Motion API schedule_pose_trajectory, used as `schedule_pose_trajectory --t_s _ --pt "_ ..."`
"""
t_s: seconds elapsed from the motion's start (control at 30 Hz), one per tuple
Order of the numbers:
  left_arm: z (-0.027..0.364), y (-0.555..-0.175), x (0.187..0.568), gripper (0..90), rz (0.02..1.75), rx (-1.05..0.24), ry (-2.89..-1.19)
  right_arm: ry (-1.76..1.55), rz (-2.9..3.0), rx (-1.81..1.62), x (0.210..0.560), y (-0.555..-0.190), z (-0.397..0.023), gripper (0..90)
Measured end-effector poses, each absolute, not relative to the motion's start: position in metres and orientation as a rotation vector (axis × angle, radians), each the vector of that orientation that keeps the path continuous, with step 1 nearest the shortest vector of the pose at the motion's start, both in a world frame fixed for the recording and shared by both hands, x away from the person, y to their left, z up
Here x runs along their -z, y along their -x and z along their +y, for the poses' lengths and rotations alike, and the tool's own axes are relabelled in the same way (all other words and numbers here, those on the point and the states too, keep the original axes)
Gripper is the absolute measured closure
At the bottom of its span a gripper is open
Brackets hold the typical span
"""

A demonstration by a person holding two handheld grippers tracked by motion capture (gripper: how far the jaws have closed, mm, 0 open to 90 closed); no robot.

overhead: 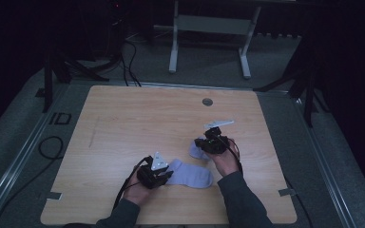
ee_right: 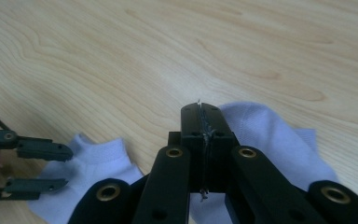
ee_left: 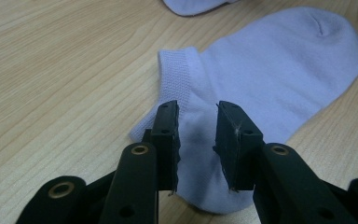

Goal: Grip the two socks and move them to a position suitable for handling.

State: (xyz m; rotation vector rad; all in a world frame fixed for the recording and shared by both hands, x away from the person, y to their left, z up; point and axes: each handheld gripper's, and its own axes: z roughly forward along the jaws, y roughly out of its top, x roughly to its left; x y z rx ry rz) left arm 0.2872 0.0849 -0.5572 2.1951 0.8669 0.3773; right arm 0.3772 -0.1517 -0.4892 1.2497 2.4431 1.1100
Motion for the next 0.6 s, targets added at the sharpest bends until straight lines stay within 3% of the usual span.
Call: schedule_pose_trajectory --t_s 0.6 --pt "0.086 -0.287 0.557 68.5 0.875 -0.393 -2.191 -1.342 2.385 -1.193 0.500 -0.354 -0.204 88.6"
